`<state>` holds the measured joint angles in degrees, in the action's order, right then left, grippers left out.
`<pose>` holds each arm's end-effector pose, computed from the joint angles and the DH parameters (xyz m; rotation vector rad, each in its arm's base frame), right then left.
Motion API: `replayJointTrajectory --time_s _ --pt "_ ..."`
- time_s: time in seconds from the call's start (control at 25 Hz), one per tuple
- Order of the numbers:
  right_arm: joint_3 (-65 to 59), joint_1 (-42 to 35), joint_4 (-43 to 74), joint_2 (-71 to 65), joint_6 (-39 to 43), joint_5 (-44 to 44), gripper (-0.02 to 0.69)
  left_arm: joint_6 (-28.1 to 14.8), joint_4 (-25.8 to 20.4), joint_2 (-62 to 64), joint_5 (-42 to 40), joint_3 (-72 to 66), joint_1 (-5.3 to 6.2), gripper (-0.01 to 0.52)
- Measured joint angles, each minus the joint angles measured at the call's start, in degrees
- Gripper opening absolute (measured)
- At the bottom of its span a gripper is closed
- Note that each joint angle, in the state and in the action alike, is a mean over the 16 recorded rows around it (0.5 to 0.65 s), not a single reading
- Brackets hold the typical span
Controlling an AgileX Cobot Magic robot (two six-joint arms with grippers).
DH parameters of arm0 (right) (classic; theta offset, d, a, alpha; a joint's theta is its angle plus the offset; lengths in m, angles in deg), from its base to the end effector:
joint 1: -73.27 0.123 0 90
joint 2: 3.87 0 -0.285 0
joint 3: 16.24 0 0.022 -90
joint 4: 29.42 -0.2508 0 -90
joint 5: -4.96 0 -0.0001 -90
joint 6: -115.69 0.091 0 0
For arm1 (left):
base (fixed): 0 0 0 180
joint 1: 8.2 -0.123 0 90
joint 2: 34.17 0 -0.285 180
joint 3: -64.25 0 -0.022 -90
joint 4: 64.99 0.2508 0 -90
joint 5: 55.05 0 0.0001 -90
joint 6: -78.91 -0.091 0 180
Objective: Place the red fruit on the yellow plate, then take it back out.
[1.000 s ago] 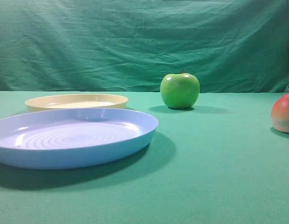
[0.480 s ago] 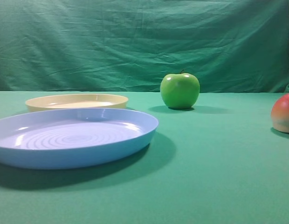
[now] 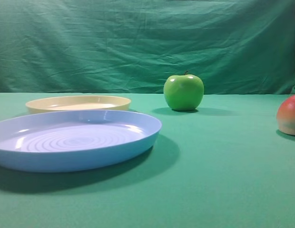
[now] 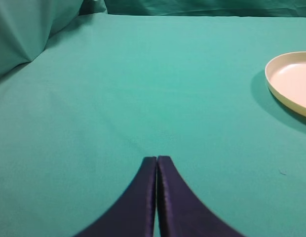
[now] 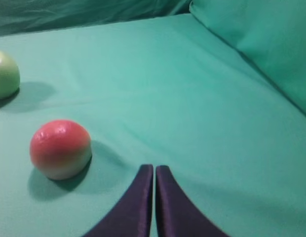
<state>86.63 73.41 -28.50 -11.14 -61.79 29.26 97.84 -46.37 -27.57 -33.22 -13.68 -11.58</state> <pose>0.0509 -0.0005 0.1762 0.0300 1.8969 0.0154 0.0508 0.0139 0.1776 -0.1626 1.8310 0.1316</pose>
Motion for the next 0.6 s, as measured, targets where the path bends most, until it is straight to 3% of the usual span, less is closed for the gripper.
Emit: replayJointTrajectory --time_s 0.6 --pt "-1.4 0.0 0.0 0.09 -0.52 -2.12 0.0 0.0 0.0 0.0 0.0 0.0 0.0 0.0"
